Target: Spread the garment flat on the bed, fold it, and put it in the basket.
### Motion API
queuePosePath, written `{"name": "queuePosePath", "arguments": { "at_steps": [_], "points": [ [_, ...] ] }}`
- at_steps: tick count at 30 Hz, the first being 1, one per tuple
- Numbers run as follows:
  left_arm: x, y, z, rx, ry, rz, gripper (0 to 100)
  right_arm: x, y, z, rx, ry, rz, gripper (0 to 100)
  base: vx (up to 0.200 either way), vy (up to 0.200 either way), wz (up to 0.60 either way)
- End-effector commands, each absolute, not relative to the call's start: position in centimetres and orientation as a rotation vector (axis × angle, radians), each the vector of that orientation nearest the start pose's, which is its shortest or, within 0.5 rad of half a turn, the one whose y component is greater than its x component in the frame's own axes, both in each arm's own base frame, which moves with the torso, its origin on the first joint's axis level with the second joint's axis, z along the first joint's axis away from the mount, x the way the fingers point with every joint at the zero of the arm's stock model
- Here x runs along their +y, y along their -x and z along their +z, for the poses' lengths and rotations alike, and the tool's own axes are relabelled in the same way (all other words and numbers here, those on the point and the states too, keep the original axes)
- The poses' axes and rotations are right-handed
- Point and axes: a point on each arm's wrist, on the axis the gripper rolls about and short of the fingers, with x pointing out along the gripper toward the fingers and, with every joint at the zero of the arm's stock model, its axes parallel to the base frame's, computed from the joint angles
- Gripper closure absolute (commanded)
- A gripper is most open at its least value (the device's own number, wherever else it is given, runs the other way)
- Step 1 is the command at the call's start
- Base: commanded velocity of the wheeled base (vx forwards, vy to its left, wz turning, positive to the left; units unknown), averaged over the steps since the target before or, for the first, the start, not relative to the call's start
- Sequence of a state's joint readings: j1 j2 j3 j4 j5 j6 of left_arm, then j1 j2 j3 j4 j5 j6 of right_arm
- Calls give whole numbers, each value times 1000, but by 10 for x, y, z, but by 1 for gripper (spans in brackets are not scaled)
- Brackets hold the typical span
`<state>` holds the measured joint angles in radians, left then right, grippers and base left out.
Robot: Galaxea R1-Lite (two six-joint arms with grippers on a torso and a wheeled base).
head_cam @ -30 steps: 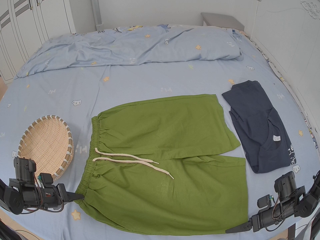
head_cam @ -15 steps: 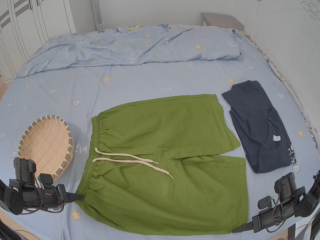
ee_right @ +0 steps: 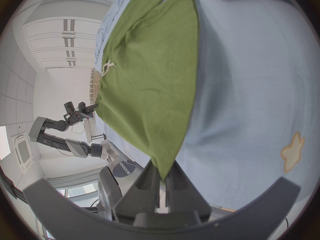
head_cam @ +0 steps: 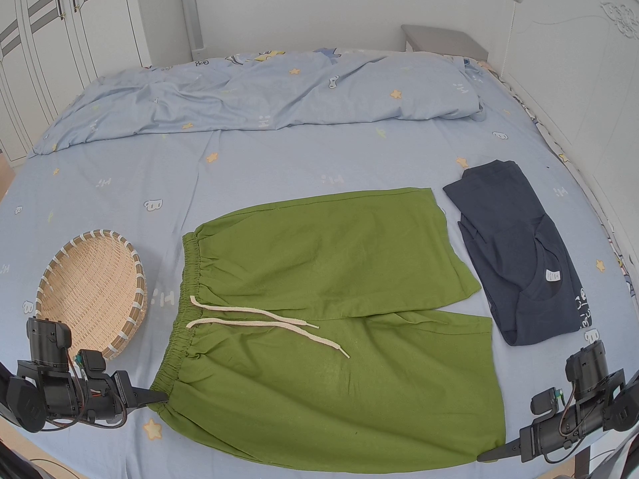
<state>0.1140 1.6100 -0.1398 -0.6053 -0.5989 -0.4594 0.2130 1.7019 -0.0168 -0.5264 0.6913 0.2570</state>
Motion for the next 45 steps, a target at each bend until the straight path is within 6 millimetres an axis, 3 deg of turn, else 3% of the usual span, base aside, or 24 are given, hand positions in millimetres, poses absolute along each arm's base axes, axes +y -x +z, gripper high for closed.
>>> {"name": "queuePosePath", "arguments": {
  "at_steps": [1,3,4,10,14,15,17,20,21,28,30,31,35,45],
  "points": [
    [4,-166,75,847,760,-270,100,40,-125,48,1108,-479,672,100,0,0,0],
    [4,-165,80,827,776,-270,100,40,-128,53,1079,-476,674,100,0,0,0],
    [4,-167,92,782,802,-276,100,41,-132,65,1040,-470,671,100,0,0,0],
    [4,-183,117,786,809,-279,100,45,-154,113,964,-454,687,100,0,0,0],
    [6,-201,145,769,805,-282,100,48,-177,159,884,-440,703,100,0,0,0],
    [6,-201,145,769,805,-282,100,48,-177,159,884,-440,703,100,0,0,0],
    [7,-211,162,731,795,-296,100,48,-188,180,826,-433,705,100,0,0,0],
    [8,-233,180,702,786,-308,100,52,-215,202,787,-424,713,100,0,0,0],
    [9,-234,181,702,787,-306,100,53,-216,202,788,-425,714,100,0,0,0],
    [17,-286,188,685,786,-300,100,65,-277,229,710,-391,686,100,0,0,0],
    [18,-287,188,684,787,-298,100,65,-278,229,709,-390,685,100,0,0,0],
    [20,-304,188,676,786,-298,100,70,-299,233,697,-384,680,100,0,0,0],
    [22,-326,188,664,781,-304,100,73,-328,236,668,-379,679,100,0,0,0],
    [26,-359,194,632,765,-318,100,72,-375,250,587,-373,669,100,0,0,0]
  ]
}}
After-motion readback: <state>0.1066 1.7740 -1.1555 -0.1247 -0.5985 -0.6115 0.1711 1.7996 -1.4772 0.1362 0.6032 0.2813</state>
